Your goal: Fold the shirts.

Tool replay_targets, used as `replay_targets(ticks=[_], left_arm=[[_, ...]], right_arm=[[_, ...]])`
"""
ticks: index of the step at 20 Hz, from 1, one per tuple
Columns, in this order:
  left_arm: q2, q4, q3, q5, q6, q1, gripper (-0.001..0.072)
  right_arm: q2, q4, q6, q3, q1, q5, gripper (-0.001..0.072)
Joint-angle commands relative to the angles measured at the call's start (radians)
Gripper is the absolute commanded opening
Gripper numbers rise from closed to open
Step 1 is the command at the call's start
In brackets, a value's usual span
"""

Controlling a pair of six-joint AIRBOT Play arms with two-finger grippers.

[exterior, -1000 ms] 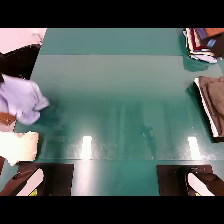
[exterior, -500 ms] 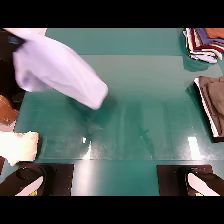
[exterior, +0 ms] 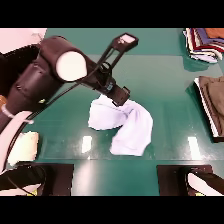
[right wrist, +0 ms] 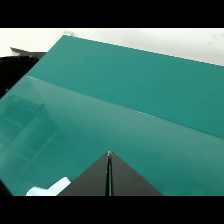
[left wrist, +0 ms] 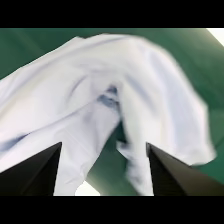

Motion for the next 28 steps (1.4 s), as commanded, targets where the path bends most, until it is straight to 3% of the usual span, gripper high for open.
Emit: replay_targets(ticks=[1,4,7,9,13,14,15,16,18,24,25,27,28], left_arm=[[-0.047,0.139,0.001,-0.068,0.017,0.073,0.0620],[-0.047,0.071,-0.081,-0.039,0.016,0.254,0.0620],[-0.048,-0.084,-0.296,0.105,0.017,0.394,0.0620],[-0.066,-0.165,-0.431,0.193,0.021,0.452,0.0620],[-0.132,-0.350,-0.552,0.291,0.128,0.479,0.0618],[-0.146,-0.385,-0.552,0.302,0.143,0.478,0.0576],[-0.155,-0.411,-0.551,0.322,0.148,0.478,0.0373],[-0.157,-0.418,-0.551,0.348,0.147,0.478,0.0233],[-0.156,-0.415,-0.549,0.378,0.147,0.481,0.0023],[-0.057,-0.311,-0.458,0.318,0.148,0.575,0.0023],[-0.030,-0.294,-0.447,0.320,0.148,0.590,0.0023],[0.005,-0.269,-0.435,0.323,0.149,0.603,0.0023],[0.012,-0.256,-0.434,0.328,0.148,0.603,0.0023]], right_arm=[[0.005,0.000,0.000,0.008,0.000,0.027,0.0018],[0.005,0.000,0.000,0.008,0.000,0.037,0.0018],[0.004,0.000,0.000,0.008,0.000,0.037,0.0018],[0.003,0.000,0.000,0.008,0.000,0.038,0.0018],[-0.030,0.001,0.001,0.007,0.000,0.093,0.0018],[-0.043,0.002,0.002,0.007,0.000,0.114,0.0018],[-0.055,0.001,0.002,0.006,0.000,0.130,0.0018],[-0.064,0.001,0.027,-0.004,-0.001,0.141,0.0018],[-0.062,-0.002,0.046,-0.078,-0.001,0.145,0.0018],[0.086,-0.272,0.142,-0.645,-0.006,0.134,0.0019],[0.111,-0.287,0.151,-0.772,-0.007,0.128,0.0055],[0.129,-0.259,0.150,-1.000,0.002,0.108,0.0440],[0.128,-0.216,0.149,-1.116,0.017,0.070,0.0465]])
